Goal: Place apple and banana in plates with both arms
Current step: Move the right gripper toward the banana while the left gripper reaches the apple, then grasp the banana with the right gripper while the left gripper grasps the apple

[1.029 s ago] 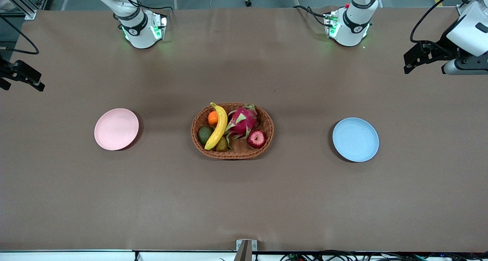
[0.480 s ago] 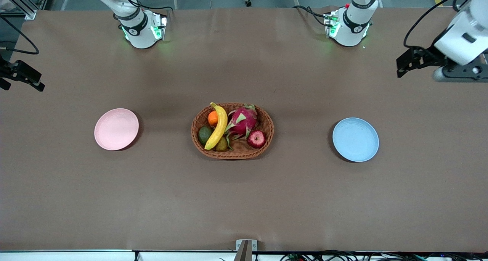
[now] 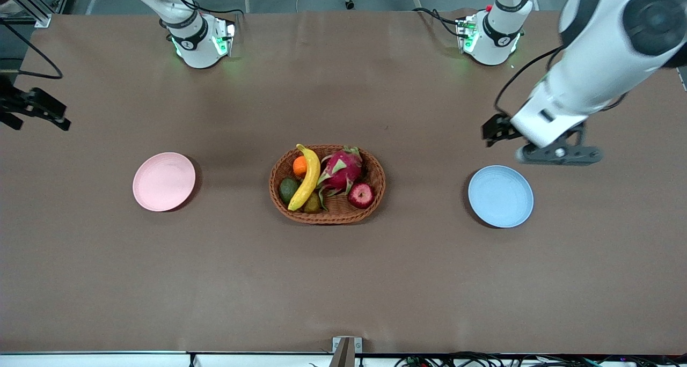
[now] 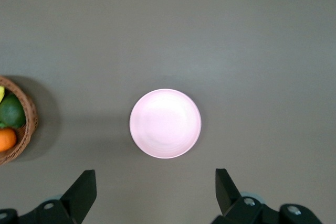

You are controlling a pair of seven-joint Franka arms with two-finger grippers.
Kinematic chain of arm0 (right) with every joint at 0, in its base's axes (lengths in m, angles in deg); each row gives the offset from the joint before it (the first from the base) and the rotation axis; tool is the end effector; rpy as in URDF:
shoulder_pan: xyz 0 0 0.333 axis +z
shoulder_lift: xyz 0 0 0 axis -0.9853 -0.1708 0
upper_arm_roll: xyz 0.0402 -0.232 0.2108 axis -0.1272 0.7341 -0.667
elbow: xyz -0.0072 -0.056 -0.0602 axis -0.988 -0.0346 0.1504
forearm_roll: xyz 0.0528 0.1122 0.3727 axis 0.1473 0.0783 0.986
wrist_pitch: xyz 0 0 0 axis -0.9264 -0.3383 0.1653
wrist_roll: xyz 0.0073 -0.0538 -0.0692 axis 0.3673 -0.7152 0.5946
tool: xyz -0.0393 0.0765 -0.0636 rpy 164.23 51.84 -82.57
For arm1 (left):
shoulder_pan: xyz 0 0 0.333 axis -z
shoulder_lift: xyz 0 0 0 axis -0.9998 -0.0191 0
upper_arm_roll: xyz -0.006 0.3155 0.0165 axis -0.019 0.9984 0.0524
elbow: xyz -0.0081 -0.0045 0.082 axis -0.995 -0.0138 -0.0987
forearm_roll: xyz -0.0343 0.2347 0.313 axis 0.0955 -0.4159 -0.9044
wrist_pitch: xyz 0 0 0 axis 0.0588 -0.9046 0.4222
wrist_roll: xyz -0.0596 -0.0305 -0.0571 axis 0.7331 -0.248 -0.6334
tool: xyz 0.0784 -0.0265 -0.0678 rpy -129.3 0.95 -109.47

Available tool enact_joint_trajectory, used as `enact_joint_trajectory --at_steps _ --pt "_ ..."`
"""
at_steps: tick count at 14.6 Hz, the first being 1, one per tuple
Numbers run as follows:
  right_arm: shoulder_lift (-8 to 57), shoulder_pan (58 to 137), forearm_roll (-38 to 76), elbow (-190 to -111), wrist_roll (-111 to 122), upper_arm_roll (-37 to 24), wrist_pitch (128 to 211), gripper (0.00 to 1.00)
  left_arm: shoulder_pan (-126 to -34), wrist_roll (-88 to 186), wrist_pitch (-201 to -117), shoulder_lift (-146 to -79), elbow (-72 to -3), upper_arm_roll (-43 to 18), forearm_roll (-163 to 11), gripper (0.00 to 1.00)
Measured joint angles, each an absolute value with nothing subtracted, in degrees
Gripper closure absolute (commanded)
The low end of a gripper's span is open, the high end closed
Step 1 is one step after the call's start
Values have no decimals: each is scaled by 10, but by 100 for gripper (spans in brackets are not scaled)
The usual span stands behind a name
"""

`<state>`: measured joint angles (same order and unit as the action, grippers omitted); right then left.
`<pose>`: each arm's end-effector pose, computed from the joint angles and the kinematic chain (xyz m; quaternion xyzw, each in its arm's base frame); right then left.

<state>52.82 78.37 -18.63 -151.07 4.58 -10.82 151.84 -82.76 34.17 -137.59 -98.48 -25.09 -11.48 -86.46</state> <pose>0.5388 -0.0263 0.6035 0.9995 0.0162 0.0253 0.0078 0.5730 -0.2269 0.5416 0.9995 -0.0148 -0.0269 0.0067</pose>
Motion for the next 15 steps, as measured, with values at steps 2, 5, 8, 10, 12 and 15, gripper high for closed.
enact_joint_trajectory --at_steps 2,5,8,10,12,15 --pt "497 825 -186 -1511 45 -111 1520 0 -792 279 -1401 -1019 -250 -116 -865 0" --pt "429 895 -186 -1500 42 -114 1531 0 -745 198 -1452 -1065 -249 -116 -865 0" --pt "363 957 -165 -1482 32 -115 1576 0 -721 150 -1519 -1112 -248 -116 -866 0" --pt "329 972 -109 -1479 15 -114 1608 0 -710 135 -1548 -1146 -242 -116 -866 0" --pt "300 977 -54 -1477 2 -114 1636 0 -694 101 -1558 -1180 -221 -115 -867 0" --pt "261 998 16 -1475 -4 -114 1669 4 -662 41 -1579 -1223 -189 -113 -885 0"
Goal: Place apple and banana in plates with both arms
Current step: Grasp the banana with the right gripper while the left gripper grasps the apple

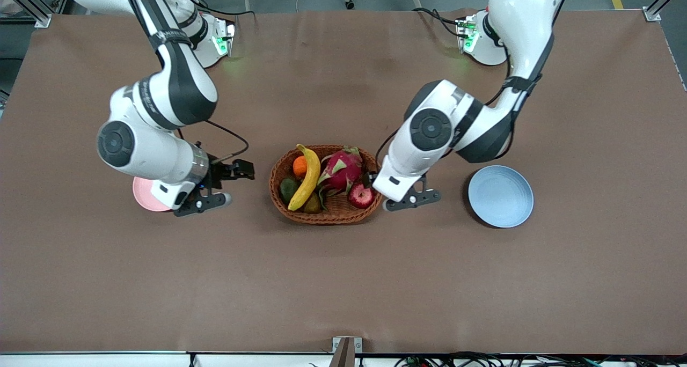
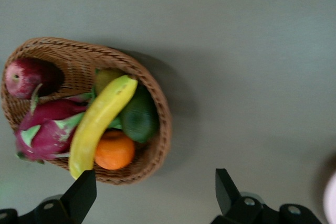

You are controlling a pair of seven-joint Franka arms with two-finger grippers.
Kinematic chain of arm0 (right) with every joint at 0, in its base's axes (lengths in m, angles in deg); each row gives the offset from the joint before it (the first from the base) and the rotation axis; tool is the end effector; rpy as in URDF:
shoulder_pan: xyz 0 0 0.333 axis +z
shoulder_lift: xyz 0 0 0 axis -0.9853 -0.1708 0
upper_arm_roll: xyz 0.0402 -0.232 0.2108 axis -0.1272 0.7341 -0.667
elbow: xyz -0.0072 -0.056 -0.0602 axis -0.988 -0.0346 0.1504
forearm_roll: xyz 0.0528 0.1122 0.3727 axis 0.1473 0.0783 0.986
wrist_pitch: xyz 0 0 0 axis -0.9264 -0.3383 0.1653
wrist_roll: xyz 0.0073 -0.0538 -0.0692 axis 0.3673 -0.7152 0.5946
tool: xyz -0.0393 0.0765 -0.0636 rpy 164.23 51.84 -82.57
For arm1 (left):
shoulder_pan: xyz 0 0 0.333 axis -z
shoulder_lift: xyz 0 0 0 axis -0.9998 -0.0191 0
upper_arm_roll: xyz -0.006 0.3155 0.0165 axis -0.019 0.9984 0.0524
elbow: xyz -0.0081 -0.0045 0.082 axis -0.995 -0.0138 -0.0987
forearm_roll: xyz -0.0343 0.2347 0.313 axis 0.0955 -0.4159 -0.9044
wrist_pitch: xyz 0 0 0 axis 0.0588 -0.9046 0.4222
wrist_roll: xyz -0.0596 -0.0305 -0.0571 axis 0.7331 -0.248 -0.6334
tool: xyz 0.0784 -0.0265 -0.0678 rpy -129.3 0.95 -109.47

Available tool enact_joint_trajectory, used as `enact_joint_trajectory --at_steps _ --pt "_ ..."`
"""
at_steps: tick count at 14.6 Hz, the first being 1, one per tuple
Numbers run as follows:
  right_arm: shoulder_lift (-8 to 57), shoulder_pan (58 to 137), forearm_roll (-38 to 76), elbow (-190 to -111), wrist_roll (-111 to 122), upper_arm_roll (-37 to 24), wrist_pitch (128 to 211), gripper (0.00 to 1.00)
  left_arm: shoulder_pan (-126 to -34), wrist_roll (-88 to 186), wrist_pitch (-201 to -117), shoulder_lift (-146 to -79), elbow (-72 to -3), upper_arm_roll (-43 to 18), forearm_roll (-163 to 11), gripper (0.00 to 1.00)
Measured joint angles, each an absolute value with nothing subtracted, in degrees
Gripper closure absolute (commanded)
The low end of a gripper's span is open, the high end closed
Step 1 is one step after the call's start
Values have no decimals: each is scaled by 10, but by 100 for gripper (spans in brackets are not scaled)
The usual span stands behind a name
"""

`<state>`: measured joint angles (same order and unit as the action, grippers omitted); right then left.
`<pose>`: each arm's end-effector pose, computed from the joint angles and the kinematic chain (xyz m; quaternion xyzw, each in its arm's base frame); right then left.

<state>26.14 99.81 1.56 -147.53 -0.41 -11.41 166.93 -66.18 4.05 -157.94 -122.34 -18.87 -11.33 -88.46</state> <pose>0.6087 0.2375 0.3778 -0.9833 -0.0901 0.0695 0.1417 0.5791 -0.4237 0.3520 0.9914 0.1172 -0.0340 0.0471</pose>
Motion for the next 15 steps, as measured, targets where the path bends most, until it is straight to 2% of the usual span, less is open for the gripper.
enact_joint_trajectory --at_steps 3,8,15 --pt "224 1035 84 -1474 -22 -114 1688 9 -641 11 -1594 -1253 -173 -108 -889 0" --pt "185 1088 96 -1472 -34 -114 1729 25 -600 -22 -1612 -1289 -145 -72 -889 0" --pt "168 1123 96 -1473 -34 -114 1723 33 -570 -55 -1636 -1328 -139 -50 -889 0"
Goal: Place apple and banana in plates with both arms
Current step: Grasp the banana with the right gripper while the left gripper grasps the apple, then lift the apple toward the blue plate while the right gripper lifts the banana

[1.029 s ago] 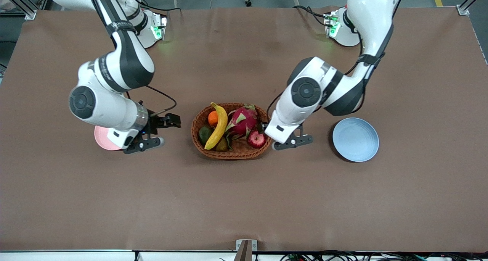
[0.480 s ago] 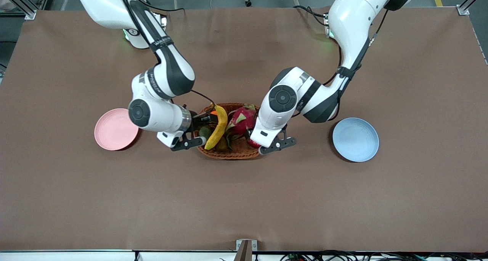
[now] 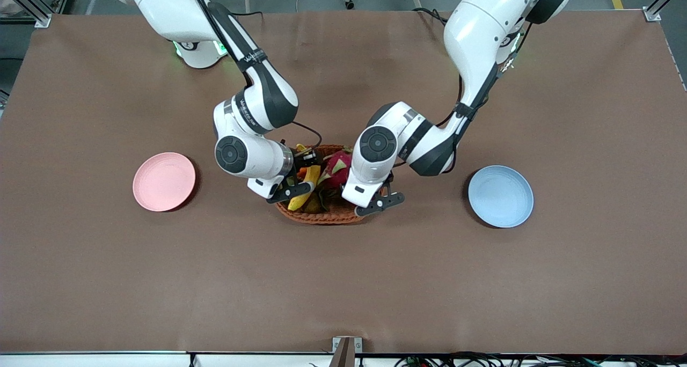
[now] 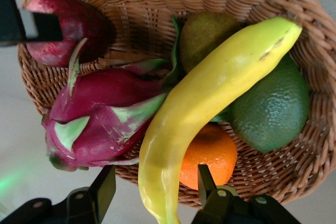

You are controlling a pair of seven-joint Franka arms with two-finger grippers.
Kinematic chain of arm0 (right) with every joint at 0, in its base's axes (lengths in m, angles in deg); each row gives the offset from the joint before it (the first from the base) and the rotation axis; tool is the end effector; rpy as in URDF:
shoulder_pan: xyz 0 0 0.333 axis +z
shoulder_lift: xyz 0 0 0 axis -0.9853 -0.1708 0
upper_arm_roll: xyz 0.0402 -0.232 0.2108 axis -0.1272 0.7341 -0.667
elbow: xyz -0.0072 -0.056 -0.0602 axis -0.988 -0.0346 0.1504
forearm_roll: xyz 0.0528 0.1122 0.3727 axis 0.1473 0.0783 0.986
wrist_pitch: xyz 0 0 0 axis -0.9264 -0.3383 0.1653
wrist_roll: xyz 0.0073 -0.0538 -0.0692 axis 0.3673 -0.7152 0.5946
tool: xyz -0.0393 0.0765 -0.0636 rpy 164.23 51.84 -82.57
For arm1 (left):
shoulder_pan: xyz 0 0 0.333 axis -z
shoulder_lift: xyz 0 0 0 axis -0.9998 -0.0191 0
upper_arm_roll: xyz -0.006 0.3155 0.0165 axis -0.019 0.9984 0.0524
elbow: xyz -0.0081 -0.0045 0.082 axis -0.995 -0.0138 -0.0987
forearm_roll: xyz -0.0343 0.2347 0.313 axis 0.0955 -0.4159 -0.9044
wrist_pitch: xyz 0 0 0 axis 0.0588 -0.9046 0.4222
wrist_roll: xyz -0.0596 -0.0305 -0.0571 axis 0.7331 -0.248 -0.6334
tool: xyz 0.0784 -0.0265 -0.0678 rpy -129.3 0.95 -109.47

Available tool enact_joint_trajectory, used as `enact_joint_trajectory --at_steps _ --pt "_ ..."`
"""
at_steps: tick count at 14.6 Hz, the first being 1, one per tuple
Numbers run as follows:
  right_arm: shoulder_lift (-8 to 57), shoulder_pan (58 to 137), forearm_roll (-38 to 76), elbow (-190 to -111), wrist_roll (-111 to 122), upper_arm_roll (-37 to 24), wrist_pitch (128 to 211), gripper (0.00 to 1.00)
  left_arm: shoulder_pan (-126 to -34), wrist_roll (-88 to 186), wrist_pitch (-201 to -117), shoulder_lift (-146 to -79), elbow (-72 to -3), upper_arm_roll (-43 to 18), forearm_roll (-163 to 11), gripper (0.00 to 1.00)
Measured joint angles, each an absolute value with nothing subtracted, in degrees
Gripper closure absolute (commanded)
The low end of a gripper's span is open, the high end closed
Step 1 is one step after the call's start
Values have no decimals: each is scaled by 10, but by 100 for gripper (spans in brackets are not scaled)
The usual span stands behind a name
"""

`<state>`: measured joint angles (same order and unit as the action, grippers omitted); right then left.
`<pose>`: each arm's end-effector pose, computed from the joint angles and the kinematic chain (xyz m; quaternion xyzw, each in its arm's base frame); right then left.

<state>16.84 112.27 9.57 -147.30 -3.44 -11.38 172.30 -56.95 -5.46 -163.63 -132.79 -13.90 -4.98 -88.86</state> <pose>0.5525 0.3721 0.2812 -0.9707 -0.1130 0.1314 0.1666 0.5686 -0.4763 0.2601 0.9845 0.1711 -0.0262 0.0272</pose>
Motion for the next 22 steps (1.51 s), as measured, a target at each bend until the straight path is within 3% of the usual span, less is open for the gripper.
enact_joint_trajectory --at_steps 4,6,10,11,16,22 --pt "163 1126 93 -1473 -34 -114 1701 34 -570 -67 -1655 -1345 -138 -49 -889 1" --pt "163 1129 92 -1474 -34 -114 1698 37 -569 -81 -1668 -1353 -138 -49 -889 10" --pt "162 1133 92 -1477 -34 -113 1693 42 -569 -87 -1679 -1363 -137 -49 -889 78" --pt "162 1135 92 -1477 -34 -113 1693 43 -569 -87 -1679 -1363 -135 -50 -889 86" --pt "161 1145 80 -1477 -34 -113 1693 43 -571 -88 -1656 -1347 -115 -49 -889 94" --pt "156 1147 46 -1478 -34 -113 1694 43 -641 -45 -1553 -1234 -108 -44 -891 94"
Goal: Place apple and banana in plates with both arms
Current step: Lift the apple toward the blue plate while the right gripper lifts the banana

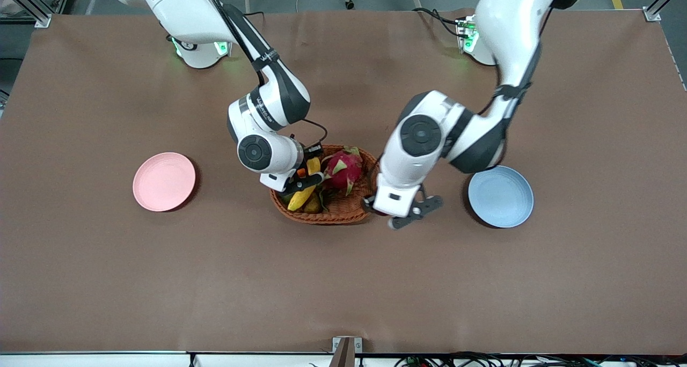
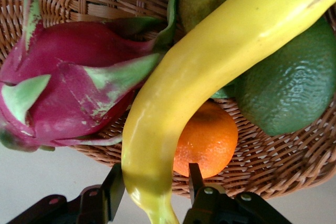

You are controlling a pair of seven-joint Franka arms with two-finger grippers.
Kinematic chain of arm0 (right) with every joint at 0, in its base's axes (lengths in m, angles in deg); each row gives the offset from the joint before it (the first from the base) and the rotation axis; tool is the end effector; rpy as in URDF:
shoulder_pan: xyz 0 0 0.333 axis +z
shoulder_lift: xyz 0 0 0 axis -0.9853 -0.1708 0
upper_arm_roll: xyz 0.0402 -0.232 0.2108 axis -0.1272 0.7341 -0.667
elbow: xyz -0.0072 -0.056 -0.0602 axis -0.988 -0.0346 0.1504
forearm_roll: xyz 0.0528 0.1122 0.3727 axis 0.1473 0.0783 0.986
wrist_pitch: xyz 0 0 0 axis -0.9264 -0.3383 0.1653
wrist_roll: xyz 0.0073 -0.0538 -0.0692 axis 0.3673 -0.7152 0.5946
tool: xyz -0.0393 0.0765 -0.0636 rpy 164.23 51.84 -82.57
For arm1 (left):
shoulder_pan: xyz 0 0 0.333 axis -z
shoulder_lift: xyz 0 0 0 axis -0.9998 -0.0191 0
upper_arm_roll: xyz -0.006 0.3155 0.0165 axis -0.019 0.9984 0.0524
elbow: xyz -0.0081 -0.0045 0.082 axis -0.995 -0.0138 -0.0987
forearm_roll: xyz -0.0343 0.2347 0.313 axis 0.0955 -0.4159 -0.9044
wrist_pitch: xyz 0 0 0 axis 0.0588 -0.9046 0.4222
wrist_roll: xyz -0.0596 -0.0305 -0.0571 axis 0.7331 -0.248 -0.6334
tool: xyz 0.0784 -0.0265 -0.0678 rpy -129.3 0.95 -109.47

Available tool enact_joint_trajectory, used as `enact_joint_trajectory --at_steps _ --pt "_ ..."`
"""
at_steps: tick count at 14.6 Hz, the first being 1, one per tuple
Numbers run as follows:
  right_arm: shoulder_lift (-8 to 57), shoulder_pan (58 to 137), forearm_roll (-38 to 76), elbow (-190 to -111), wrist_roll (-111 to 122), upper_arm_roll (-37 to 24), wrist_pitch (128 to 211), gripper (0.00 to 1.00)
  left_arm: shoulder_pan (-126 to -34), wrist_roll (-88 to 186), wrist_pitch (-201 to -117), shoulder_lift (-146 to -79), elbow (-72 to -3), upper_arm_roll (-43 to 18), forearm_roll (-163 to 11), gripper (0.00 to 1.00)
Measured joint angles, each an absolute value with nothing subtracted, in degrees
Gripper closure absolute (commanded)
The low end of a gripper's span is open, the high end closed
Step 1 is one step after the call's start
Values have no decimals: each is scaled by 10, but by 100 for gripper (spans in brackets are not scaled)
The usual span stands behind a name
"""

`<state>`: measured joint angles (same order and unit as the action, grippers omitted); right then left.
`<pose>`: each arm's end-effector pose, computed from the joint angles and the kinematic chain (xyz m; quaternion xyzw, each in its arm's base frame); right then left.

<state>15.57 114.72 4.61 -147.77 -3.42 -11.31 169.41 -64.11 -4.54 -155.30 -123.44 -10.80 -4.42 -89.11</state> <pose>0.5286 0.3873 0.2587 -0.9670 -0.1583 0.1615 0.1177 0.6254 -0.3926 0.3915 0.9734 0.2250 0.0134 0.0409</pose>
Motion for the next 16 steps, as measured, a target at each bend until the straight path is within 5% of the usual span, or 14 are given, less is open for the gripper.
enact_joint_trajectory --at_steps 9,11,13,16 --pt "156 1164 38 -1476 -34 -113 1720 47 -778 100 -1461 -1198 -160 -42 -893 95" --pt "155 1164 22 -1476 -34 -113 1720 56 -811 117 -1460 -1192 -181 -42 -893 95" --pt "155 1164 8 -1476 -31 -113 1720 77 -838 123 -1461 -1192 -203 -42 -893 95" --pt "155 1165 -1 -1474 -28 -113 1721 81 -864 150 -1463 -1193 -231 -42 -922 95"
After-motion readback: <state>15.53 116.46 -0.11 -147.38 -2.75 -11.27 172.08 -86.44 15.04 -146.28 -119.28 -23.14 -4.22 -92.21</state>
